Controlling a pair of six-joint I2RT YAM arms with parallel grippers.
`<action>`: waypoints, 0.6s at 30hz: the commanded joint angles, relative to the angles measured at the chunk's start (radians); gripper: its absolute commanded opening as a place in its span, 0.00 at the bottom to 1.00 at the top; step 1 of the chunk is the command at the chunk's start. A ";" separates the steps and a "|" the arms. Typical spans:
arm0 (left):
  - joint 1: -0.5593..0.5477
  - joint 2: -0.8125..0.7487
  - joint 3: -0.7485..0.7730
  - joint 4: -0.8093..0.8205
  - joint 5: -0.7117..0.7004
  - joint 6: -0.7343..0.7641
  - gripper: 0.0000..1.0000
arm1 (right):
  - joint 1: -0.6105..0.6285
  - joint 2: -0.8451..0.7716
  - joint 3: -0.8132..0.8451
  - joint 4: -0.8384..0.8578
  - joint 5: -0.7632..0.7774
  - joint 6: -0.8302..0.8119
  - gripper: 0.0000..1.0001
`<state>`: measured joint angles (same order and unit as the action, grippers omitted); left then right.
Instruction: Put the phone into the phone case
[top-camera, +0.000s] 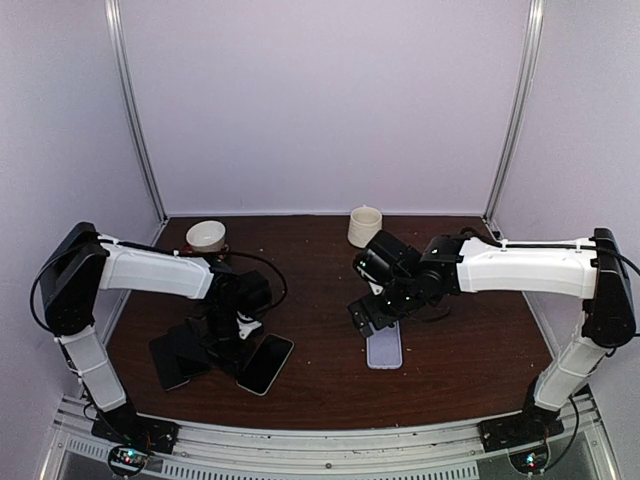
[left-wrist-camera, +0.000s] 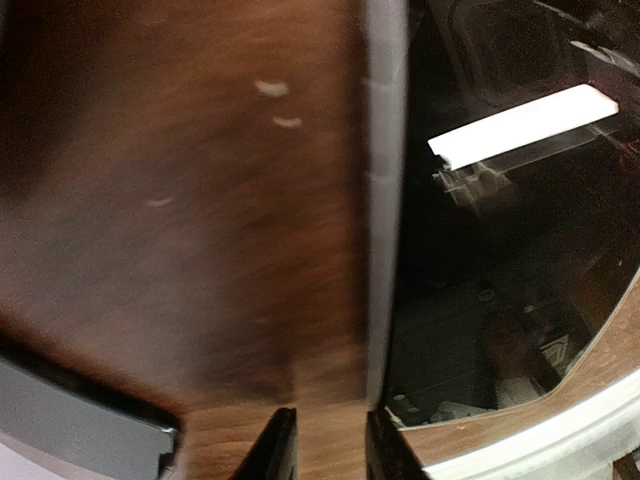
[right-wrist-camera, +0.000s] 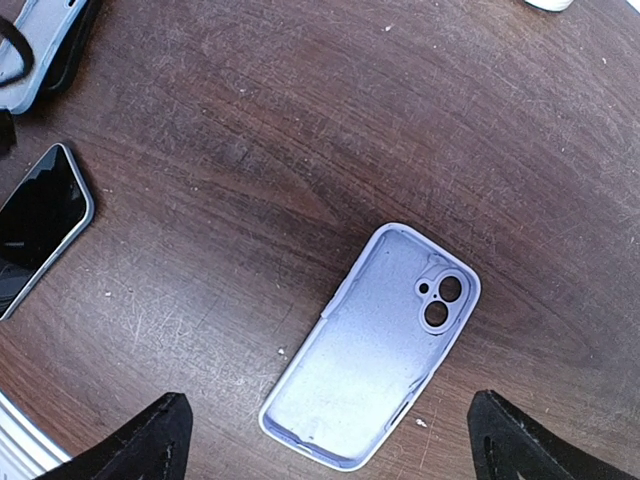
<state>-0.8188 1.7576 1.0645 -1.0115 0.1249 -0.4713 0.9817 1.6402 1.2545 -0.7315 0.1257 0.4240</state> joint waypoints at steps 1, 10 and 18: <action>-0.044 0.090 0.071 0.028 0.085 0.070 0.17 | 0.006 -0.030 -0.003 -0.014 0.041 0.024 0.99; -0.160 0.267 0.398 0.101 0.216 0.167 0.20 | -0.001 -0.099 -0.026 -0.066 0.176 0.068 1.00; -0.173 0.249 0.499 0.179 0.284 0.121 0.20 | -0.054 -0.213 -0.048 -0.152 0.265 0.115 0.99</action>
<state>-1.0058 2.0750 1.5513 -0.8726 0.3973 -0.3496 0.9543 1.5078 1.2240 -0.8330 0.3088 0.5049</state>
